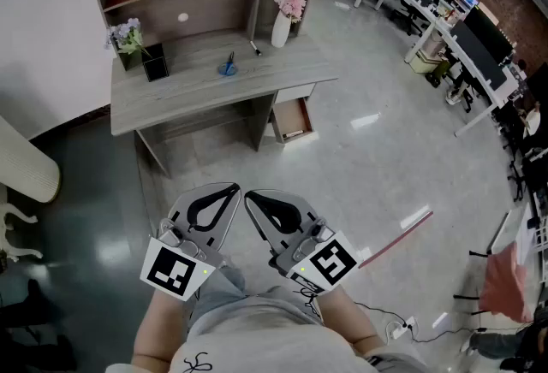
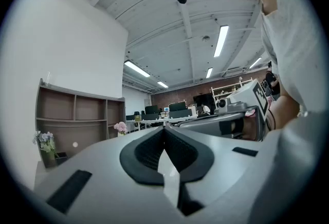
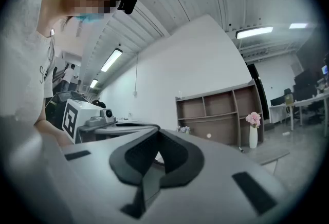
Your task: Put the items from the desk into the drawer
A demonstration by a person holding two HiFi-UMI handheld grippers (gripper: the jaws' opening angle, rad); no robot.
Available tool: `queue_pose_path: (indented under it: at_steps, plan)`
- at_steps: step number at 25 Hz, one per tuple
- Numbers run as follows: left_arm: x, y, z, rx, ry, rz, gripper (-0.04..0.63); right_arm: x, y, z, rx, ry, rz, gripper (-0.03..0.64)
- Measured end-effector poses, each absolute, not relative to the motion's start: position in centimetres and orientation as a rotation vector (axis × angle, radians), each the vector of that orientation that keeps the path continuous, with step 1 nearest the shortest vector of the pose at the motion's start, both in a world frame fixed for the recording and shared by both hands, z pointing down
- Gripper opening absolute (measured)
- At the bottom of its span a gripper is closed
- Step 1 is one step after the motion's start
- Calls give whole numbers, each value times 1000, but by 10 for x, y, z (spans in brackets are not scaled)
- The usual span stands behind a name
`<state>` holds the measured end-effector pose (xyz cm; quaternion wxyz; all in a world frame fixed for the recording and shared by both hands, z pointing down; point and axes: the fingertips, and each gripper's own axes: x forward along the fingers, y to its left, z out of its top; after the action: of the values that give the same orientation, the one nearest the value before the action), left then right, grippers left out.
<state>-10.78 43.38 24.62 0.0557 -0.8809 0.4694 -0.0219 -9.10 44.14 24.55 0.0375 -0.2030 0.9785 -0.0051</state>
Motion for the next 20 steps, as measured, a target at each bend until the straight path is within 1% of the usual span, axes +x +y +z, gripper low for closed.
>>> queue_pose_path:
  at_steps: [6,20]
  plan:
    - [-121,433,244,-2668,1421,-82,8,-103,438,243,-625,2998,-20,8]
    - [-187,406,243,-2662,1378,-98,8,-164,408,235,-669,2906,-66,9]
